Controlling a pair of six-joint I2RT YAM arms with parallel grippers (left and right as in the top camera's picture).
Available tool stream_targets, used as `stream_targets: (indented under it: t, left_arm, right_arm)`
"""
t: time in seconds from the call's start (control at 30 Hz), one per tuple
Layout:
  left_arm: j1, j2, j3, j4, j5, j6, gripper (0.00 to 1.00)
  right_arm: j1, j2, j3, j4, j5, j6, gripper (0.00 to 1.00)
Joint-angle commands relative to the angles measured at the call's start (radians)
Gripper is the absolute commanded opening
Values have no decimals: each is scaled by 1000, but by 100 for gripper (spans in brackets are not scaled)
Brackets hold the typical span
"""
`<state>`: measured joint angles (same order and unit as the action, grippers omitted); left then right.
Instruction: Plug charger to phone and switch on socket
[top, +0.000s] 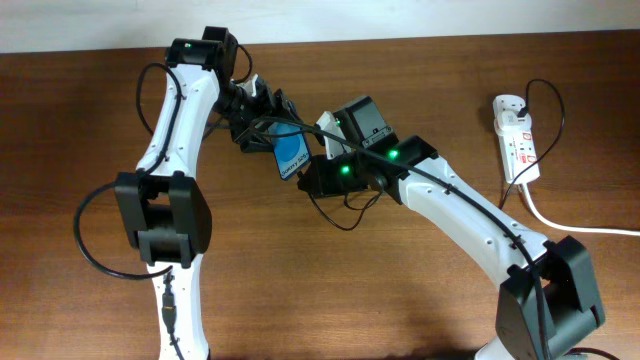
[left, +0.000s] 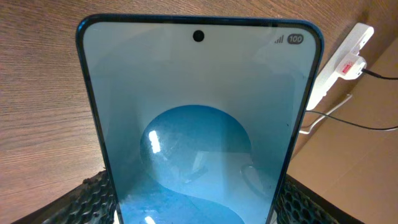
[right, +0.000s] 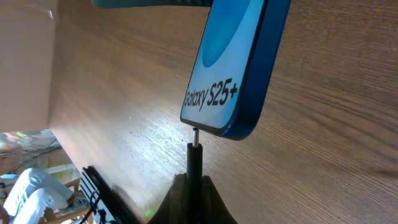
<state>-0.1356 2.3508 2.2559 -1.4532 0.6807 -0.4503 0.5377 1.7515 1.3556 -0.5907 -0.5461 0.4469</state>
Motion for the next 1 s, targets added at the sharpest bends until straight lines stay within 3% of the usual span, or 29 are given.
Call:
stream_targets:
  t: [0.0,0.97]
  left_arm:
    - [-2,-1,22,2,37,3,0]
    - [-2,-1,22,2,74,48,0]
  right_arm:
    - [5,8,2,-1,5,8,4]
    - [2,24,-4,23,9,34,4]
